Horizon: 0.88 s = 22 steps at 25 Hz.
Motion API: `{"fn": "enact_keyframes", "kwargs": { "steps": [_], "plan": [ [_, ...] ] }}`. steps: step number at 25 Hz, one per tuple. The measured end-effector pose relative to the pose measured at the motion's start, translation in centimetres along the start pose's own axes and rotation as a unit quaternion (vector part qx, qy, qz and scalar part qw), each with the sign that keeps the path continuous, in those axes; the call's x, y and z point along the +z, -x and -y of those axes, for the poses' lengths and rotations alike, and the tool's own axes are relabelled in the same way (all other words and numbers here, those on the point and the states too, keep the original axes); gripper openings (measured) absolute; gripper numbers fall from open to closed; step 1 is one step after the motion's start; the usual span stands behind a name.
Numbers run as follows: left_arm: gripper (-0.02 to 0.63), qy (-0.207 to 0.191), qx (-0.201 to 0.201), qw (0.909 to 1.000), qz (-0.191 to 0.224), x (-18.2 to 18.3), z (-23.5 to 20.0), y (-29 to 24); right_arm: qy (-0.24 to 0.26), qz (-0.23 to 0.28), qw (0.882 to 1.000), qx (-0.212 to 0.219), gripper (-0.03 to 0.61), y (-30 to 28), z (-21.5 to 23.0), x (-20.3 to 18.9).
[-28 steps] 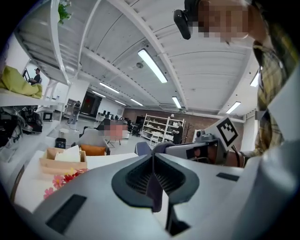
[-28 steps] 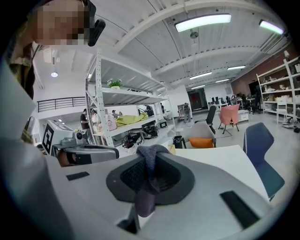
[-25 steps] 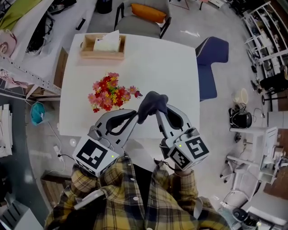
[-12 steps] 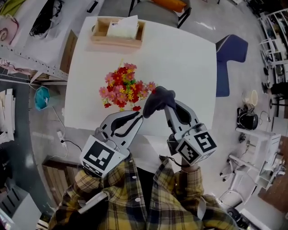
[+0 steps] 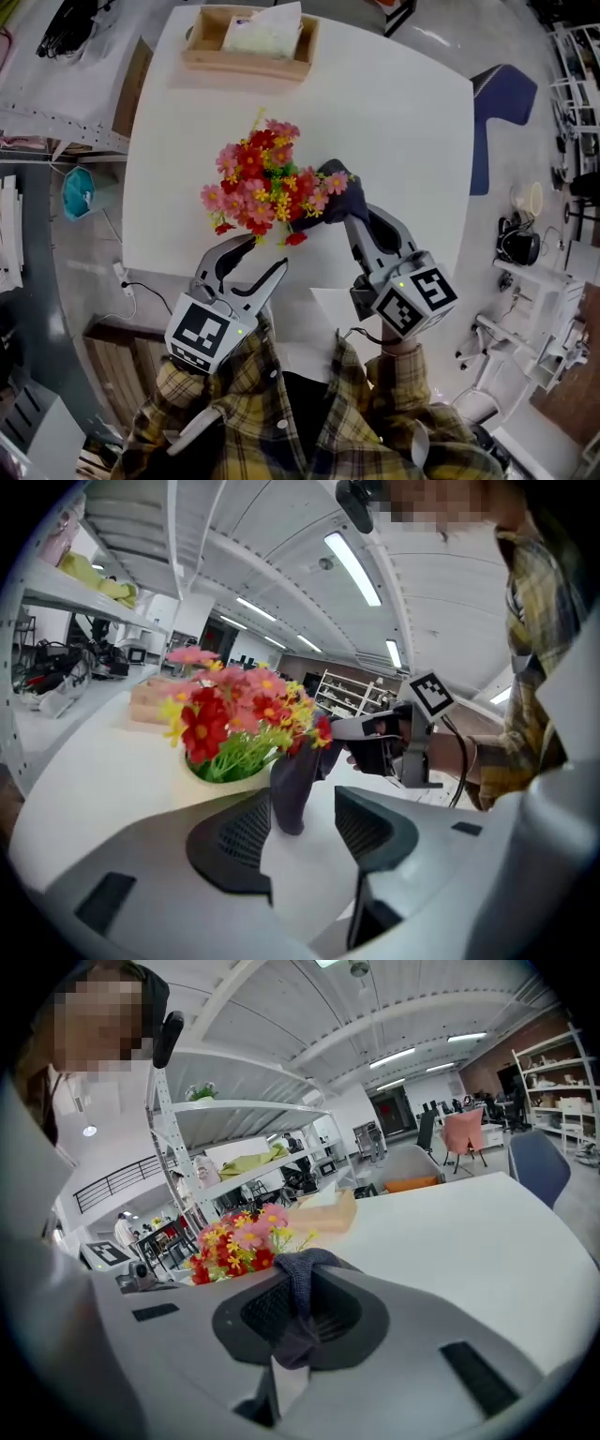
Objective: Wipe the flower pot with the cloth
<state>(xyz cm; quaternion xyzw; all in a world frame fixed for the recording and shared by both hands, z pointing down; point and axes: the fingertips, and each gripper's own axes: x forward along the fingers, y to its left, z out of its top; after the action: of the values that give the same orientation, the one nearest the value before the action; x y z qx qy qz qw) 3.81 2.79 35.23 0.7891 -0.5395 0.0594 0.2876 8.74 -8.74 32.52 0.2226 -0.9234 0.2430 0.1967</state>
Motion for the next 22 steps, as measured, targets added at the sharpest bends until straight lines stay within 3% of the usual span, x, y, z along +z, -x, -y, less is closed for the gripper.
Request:
{"fn": "enact_keyframes", "kwargs": {
  "steps": [3,8,15,22],
  "plan": [
    [0.249,0.003,0.026,0.9996,-0.006,-1.5,-2.3,0.0,-0.008,-0.009,1.000,0.004,0.011,-1.1,0.5,-1.1],
    [0.307,-0.002,0.071,0.9975,0.001,-2.4,-6.2,0.0,-0.023,-0.020,1.000,0.007,0.011,-2.5,1.2,-2.9],
    [0.382,-0.052,0.073,0.9959,0.005,-2.2,-9.3,-1.1,-0.075,-0.033,0.997,0.011,0.011,-4.4,2.4,-4.9],
    [0.393,-0.068,0.074,0.9949,0.010,-1.1,-10.9,-2.4,-0.097,-0.043,0.994,0.026,0.011,-6.1,2.6,-6.5]
  ]
}}
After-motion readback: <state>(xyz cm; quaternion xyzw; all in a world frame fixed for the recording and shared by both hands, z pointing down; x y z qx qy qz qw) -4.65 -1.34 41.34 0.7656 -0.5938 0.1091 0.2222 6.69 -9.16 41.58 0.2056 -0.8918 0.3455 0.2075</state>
